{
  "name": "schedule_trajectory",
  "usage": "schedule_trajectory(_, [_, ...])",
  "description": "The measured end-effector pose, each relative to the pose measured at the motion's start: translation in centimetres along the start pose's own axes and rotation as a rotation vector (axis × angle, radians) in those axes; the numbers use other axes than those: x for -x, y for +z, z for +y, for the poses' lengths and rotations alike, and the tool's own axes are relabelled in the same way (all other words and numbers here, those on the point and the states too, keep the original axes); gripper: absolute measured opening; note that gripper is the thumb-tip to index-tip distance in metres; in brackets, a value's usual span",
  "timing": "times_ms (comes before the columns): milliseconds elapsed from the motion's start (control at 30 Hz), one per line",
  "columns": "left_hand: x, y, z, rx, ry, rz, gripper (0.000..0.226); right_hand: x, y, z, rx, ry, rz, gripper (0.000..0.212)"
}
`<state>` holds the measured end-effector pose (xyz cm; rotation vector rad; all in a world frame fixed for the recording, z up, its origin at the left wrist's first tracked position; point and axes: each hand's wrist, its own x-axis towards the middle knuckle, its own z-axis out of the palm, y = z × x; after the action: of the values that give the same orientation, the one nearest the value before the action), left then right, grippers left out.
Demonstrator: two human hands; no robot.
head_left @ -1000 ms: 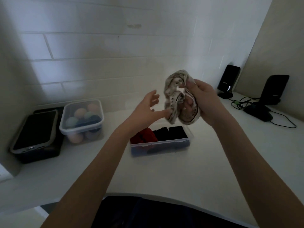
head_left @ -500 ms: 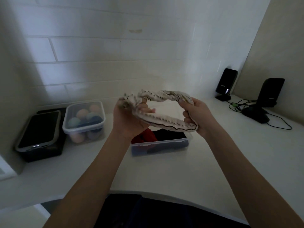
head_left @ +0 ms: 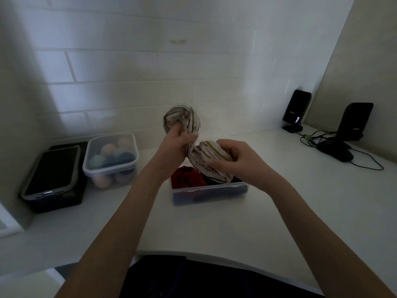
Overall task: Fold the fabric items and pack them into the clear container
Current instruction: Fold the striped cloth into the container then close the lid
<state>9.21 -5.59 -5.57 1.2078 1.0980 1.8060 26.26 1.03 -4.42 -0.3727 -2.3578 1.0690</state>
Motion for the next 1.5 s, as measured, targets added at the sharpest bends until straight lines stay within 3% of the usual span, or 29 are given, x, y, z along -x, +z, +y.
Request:
schedule_trajectory(133, [0.8,0.2,0.3,-0.459,-0.083,-0.165,0.036,0.0,-1.2,-0.4,-0.352,-0.014,0.013,0.028])
schedule_trajectory(233, [1.1,0.7,0.4,-0.541,-0.060,-0.074,0.015,-0.6,-1.7,-0.1,-0.345,-0.002,0.090,0.028])
schedule_trajectory(367, [1.4,1.6,0.0,-0.322,-0.038,-0.007,0.029,-1.5,-1.6,0.7,-0.326,0.168,0.306,0.016])
schedule_trajectory(433, [1.6,2.0,-0.2,-0.076,-0.043,-0.040,0.038,-1.8,-1.2,1.0,-0.388,0.266,0.348,0.020])
schedule_trajectory(500, [1.8,2.4,-0.5,0.242,-0.098,-0.166,0.034,-2.0,-0.7,1.3,-0.443,0.299,0.300,0.030])
schedule_trajectory(567, [2.1,2.9,-0.4,0.465,-0.164,-0.392,0.022,-2.2,-0.1,1.3,-0.484,0.282,0.165,0.041])
schedule_trajectory(667, [2.0,3.0,-0.3,0.646,-0.249,-0.591,0.016,-1.9,0.8,0.6,-0.569,0.277,0.014,0.030])
schedule_trajectory(767, [1.8,2.5,-0.3,0.594,-0.292,-0.499,0.021,-1.9,0.7,0.6,-0.740,0.256,0.119,0.035])
schedule_trajectory(900, [1.5,1.5,-0.3,0.390,-0.222,-0.143,0.062,-2.0,-0.8,1.4,-0.918,0.262,0.314,0.040])
schedule_trajectory(1000, [1.4,1.1,-0.5,0.314,-0.149,-0.001,0.070,-1.5,-1.3,2.1,-0.693,0.235,0.343,0.053])
schedule_trajectory(1167, [1.9,1.5,-0.6,-0.356,-0.113,0.015,0.049,-1.2,-2.1,2.9,-0.153,0.155,0.397,0.041])
schedule_trajectory(1367, [1.5,1.7,-0.7,-0.991,-0.076,-0.199,0.050,-0.8,-3.0,3.5,0.475,0.254,-0.046,0.042])
schedule_trajectory(1500, [1.1,1.7,-0.9,-1.203,-0.166,-0.313,0.054,-1.0,-3.0,3.3,0.758,0.334,-0.267,0.050])
